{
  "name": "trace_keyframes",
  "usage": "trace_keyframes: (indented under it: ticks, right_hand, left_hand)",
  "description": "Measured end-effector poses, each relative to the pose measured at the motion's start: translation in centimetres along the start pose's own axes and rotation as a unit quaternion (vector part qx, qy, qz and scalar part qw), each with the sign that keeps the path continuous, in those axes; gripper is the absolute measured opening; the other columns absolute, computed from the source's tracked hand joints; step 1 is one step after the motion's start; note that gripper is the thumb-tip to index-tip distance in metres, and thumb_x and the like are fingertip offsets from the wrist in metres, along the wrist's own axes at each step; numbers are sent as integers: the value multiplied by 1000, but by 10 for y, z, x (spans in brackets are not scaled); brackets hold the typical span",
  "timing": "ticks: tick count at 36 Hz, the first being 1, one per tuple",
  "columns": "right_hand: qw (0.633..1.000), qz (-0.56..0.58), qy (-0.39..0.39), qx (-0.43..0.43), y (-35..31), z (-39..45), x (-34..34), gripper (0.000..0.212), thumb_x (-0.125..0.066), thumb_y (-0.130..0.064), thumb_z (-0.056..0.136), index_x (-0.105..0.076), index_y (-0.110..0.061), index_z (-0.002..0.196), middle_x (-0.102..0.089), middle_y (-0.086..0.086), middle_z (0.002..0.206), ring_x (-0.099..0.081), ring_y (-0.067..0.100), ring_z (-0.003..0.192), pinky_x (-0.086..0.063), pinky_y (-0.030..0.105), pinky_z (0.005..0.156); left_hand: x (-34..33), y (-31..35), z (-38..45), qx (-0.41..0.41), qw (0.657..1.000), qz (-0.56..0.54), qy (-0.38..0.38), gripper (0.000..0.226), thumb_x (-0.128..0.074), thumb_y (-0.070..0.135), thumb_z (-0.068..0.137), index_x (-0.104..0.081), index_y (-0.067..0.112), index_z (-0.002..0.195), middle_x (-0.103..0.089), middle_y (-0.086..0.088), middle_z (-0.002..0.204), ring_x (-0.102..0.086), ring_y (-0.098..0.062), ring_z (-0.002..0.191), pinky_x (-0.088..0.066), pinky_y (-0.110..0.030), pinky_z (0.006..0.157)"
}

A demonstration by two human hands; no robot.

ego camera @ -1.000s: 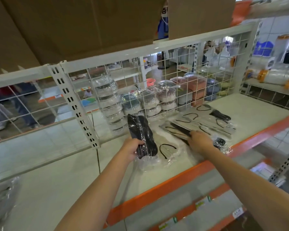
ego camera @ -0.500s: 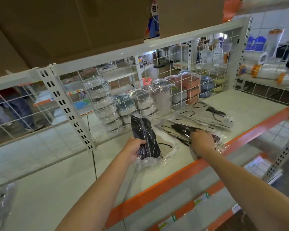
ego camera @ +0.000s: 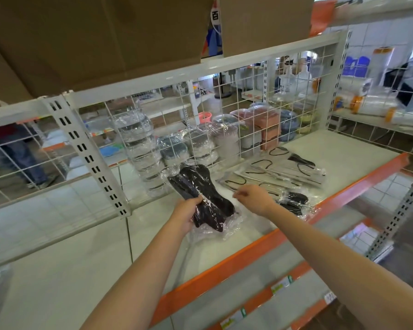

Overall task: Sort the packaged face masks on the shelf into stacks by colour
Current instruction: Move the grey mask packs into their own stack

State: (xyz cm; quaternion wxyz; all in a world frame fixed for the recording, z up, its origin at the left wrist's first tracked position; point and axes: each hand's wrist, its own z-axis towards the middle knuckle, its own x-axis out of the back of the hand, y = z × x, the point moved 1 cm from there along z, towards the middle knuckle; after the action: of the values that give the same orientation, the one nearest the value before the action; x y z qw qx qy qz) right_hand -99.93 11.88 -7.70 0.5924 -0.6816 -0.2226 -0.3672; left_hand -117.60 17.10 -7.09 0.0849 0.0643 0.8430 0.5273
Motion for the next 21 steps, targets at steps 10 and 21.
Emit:
trace_keyframes:
  ticks: [10,21]
  right_hand:
    - [959,-206,-43,-191,78,-16,17,57,-40,-28,95,-22,-26,149,-1,3,159,7,30,146,-11,58,115]
    - [947,-249,63,-191,86,-23,19,38,-47,-28,94,-49,-14,129,-29,12,142,-30,33,131,-37,44,103]
  left_hand:
    - [6,-1,-1,-15,1000,3,-8,26,-52,0,93,-56,-2,119,-63,-10,84,-60,-21,74,-48,-33,60]
    - [3,-4,2,-7,999,30,-20,20,-56,3,92,-58,2,112,-64,-9,87,-60,-29,91,-47,-49,94]
